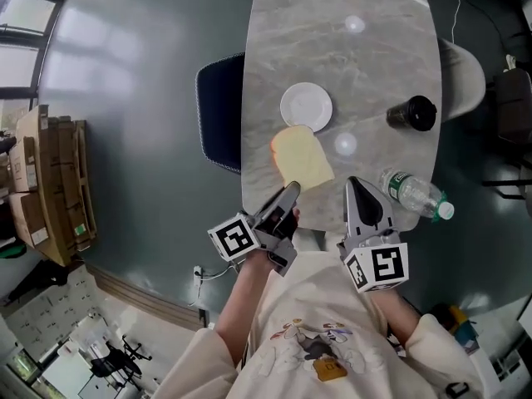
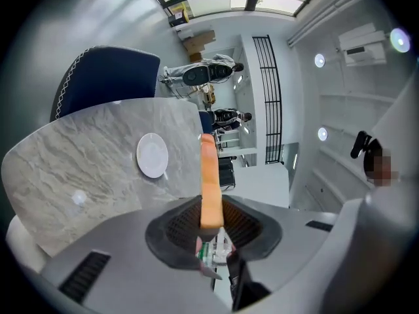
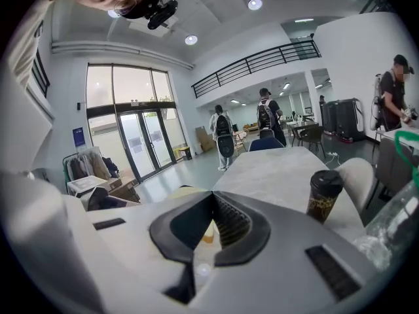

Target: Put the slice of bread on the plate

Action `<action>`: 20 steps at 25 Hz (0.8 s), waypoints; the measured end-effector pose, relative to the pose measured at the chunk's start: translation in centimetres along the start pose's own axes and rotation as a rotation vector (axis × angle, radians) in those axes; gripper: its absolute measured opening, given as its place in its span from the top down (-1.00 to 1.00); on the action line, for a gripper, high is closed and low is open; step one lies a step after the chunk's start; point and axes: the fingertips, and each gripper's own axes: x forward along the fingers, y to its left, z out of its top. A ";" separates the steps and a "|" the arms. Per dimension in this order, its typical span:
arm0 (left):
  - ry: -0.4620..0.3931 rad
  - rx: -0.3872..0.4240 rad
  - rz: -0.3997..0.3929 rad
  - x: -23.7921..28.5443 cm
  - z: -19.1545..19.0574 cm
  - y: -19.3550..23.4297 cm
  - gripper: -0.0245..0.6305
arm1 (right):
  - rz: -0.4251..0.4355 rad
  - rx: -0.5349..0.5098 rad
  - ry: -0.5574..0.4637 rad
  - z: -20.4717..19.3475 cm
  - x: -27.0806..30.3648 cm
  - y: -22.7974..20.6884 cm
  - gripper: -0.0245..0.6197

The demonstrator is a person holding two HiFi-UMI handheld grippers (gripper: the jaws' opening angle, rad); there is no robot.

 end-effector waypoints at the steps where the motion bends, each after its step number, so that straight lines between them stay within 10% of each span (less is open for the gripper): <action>1: -0.006 0.013 0.013 0.8 0.7 1.1 0.63 | 0.005 -0.006 0.004 -0.7 1.2 -0.5 0.91; 6: -0.025 0.071 0.056 7.2 4.2 7.2 0.63 | 0.032 -0.027 0.025 -5.5 8.1 -5.0 0.91; 20: 0.053 0.212 0.081 7.1 4.3 4.3 0.63 | -0.014 -0.054 0.047 -3.4 8.6 -3.6 0.91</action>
